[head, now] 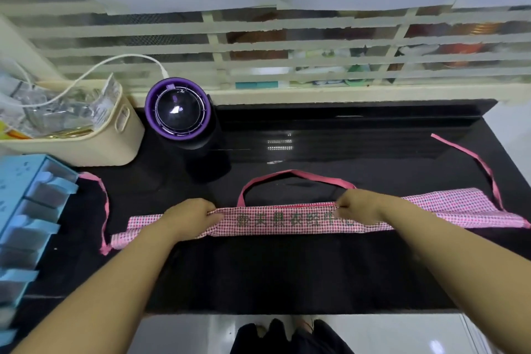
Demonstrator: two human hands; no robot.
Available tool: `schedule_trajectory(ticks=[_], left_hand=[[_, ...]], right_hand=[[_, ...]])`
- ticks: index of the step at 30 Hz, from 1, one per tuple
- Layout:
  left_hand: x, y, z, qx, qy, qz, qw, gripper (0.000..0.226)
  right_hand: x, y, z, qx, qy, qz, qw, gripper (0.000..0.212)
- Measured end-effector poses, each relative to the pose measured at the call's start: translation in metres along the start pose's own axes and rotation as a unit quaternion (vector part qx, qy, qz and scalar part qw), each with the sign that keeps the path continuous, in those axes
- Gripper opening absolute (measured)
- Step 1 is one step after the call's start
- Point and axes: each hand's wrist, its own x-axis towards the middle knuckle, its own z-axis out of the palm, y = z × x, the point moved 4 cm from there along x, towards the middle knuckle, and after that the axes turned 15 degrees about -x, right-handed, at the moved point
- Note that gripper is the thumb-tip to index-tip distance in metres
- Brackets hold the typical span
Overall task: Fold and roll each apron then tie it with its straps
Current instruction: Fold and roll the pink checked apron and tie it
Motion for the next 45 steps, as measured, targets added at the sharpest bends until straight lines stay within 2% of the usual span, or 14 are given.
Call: schedule_trajectory(ticks=[7, 9, 11, 16, 21, 23, 25, 27, 30, 32, 34, 37, 40, 45], left_hand=[[-0.015, -0.071, -0.020, 0.008, 0.024, -0.107, 0.994, 0.034], [-0.021, -0.081, -0.020, 0.018, 0.038, -0.121, 0.992, 0.035], [-0.024, -0.081, -0.019, 0.041, 0.058, -0.113, 0.991, 0.033], [-0.025, -0.078, -0.021, 0.090, 0.125, -0.081, 0.985, 0.032], [-0.027, -0.079, -0.023, 0.155, 0.200, -0.156, 0.955, 0.037], [-0.026, -0.071, -0.020, 0.158, 0.274, -0.129, 0.940, 0.031], [-0.026, -0.053, -0.013, 0.157, 0.346, -0.046, 0.924, 0.033], [-0.027, -0.025, 0.003, 0.136, 0.373, 0.051, 0.916, 0.040], [-0.029, 0.029, 0.048, 0.108, 0.302, 0.192, 0.927, 0.039], [-0.024, 0.051, 0.083, 0.101, 0.204, 0.235, 0.945, 0.042], [-0.017, 0.063, 0.101, 0.108, 0.114, 0.202, 0.967, 0.056], [-0.004, 0.057, 0.111, 0.156, 0.101, 0.191, 0.964, 0.065], [0.003, 0.048, 0.099, 0.159, 0.138, 0.192, 0.959, 0.066], [0.008, 0.023, 0.085, 0.182, 0.092, 0.139, 0.969, 0.060]], right_hand=[[0.004, 0.000, 0.005, -0.065, 0.019, 0.041, 0.997, 0.034], [0.002, -0.004, 0.001, -0.123, 0.073, 0.053, 0.988, 0.029], [0.002, -0.013, -0.003, -0.196, 0.157, 0.043, 0.967, 0.036], [0.014, -0.016, 0.003, -0.146, 0.210, 0.018, 0.967, 0.043], [0.012, -0.017, 0.004, -0.172, 0.242, -0.021, 0.955, 0.035], [0.012, -0.017, 0.009, -0.174, 0.263, -0.023, 0.949, 0.039], [0.015, -0.017, 0.014, -0.154, 0.312, -0.026, 0.937, 0.045], [0.017, -0.016, 0.018, -0.141, 0.377, -0.034, 0.915, 0.045], [0.016, -0.019, 0.024, -0.145, 0.425, -0.048, 0.892, 0.042], [0.016, -0.028, 0.029, -0.157, 0.446, -0.053, 0.880, 0.050], [0.014, -0.035, 0.034, -0.160, 0.460, -0.051, 0.872, 0.058], [0.003, -0.033, 0.041, -0.133, 0.493, -0.006, 0.860, 0.054], [-0.015, -0.014, 0.049, -0.112, 0.508, 0.059, 0.852, 0.042], [-0.036, 0.025, 0.063, -0.097, 0.489, 0.134, 0.856, 0.049]])
